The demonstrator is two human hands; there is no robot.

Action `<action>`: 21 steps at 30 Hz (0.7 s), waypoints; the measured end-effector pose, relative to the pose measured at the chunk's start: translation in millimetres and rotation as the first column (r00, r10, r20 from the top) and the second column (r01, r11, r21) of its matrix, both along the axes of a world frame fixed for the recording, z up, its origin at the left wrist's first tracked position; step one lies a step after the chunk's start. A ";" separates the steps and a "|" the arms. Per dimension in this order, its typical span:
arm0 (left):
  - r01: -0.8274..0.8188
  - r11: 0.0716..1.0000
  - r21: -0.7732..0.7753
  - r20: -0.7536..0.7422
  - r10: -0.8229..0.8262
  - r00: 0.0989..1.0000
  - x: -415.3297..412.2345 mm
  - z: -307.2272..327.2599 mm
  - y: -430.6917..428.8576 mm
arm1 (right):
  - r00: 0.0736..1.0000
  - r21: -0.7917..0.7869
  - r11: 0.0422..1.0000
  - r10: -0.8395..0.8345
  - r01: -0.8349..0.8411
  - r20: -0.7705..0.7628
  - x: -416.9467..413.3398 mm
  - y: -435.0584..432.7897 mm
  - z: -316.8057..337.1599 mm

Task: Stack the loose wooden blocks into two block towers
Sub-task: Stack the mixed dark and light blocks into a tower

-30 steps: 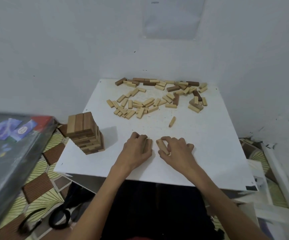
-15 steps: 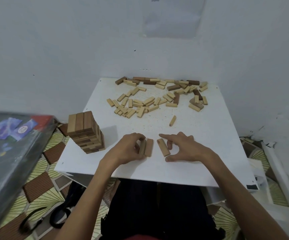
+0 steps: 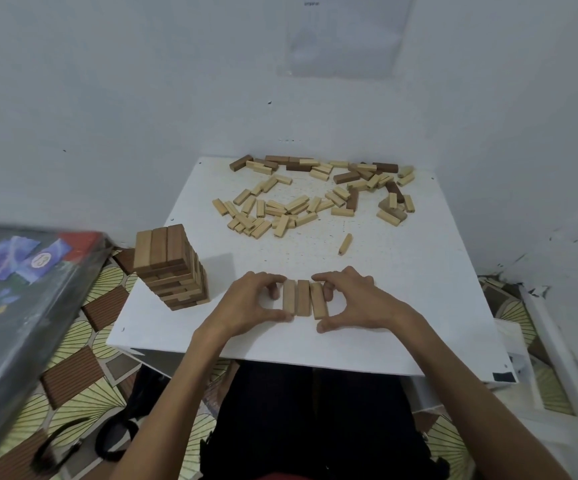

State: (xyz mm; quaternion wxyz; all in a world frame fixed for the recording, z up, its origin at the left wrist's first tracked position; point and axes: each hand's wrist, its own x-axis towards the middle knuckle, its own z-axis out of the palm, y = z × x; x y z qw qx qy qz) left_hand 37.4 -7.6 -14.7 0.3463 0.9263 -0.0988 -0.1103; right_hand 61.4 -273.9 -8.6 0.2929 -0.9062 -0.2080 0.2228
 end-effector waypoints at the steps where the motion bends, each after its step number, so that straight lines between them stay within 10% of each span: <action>1: -0.003 1.000 -0.006 -0.016 0.003 1.000 -2.2 -0.7 -0.9 | 0.999 -0.016 1.000 0.026 -0.027 -0.024 1.9 -2.5 1.3; 21: -0.221 0.973 0.063 0.180 0.207 0.962 -19.9 -10.1 -59.6 | 0.991 0.087 0.993 0.074 -0.084 0.114 24.5 -2.9 -13.4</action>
